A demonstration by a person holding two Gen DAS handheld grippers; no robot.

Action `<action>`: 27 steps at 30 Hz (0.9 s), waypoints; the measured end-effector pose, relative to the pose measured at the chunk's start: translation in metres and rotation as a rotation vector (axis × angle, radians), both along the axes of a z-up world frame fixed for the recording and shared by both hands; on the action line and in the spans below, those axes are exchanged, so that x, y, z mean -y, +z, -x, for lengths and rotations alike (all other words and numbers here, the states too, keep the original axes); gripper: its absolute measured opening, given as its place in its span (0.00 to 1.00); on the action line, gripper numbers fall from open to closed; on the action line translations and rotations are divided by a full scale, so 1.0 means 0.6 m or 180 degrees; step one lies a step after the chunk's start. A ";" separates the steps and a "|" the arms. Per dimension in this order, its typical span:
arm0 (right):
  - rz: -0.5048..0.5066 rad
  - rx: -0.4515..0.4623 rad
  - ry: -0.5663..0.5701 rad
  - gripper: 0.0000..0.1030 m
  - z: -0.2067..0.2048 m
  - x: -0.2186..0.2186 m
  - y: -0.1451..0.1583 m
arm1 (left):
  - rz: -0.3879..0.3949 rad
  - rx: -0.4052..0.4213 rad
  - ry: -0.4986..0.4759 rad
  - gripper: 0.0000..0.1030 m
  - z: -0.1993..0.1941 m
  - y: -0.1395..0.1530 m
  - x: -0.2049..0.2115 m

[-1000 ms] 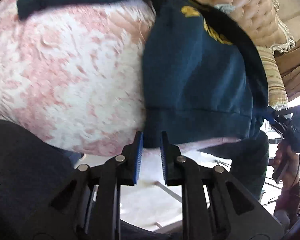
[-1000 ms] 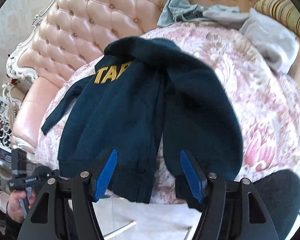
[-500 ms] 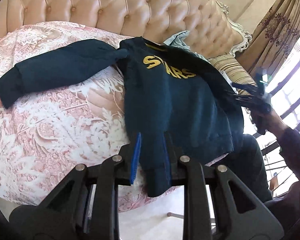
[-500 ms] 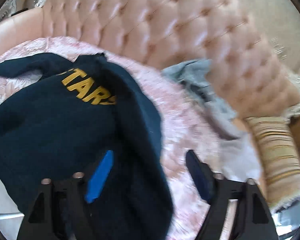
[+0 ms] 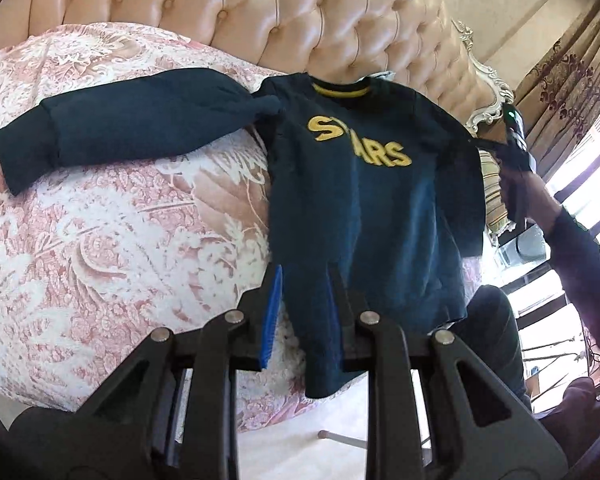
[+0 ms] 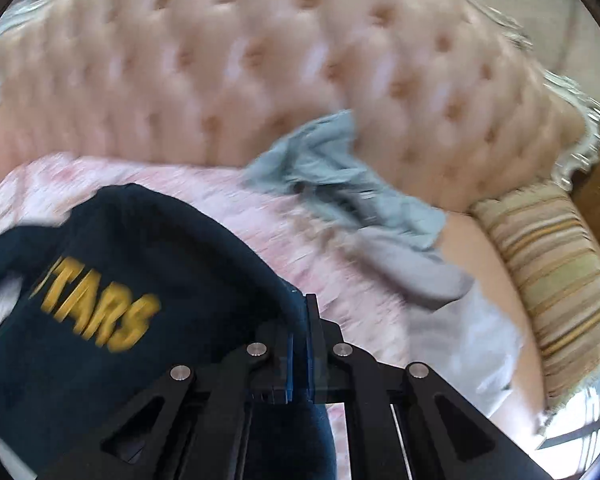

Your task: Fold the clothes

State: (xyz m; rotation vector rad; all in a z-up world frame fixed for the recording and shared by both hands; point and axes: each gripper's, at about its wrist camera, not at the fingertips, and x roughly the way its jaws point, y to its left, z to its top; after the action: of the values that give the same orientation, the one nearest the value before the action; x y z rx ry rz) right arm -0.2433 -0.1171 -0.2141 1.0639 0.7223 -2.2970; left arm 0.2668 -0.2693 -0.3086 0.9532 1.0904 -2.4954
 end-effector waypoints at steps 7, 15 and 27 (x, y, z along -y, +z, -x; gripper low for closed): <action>-0.0320 0.0006 -0.0355 0.57 0.071 0.009 -0.048 | -0.0059 0.0002 0.0022 0.24 -0.004 -0.006 0.006; 0.0727 0.0515 -0.0260 0.68 -0.077 -0.062 0.002 | -0.0129 -0.0084 0.0079 0.24 -0.015 -0.005 0.010; 0.0546 0.1351 -0.0025 0.68 -0.387 -0.134 -0.124 | 0.0180 0.0168 -0.0145 0.24 0.006 0.006 -0.037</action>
State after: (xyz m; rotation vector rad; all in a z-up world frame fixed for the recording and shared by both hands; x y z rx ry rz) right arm -0.0112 -0.0365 -0.2886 1.4068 0.3461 -1.9964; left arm 0.2630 -0.2472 -0.3052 1.0327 0.9873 -2.5079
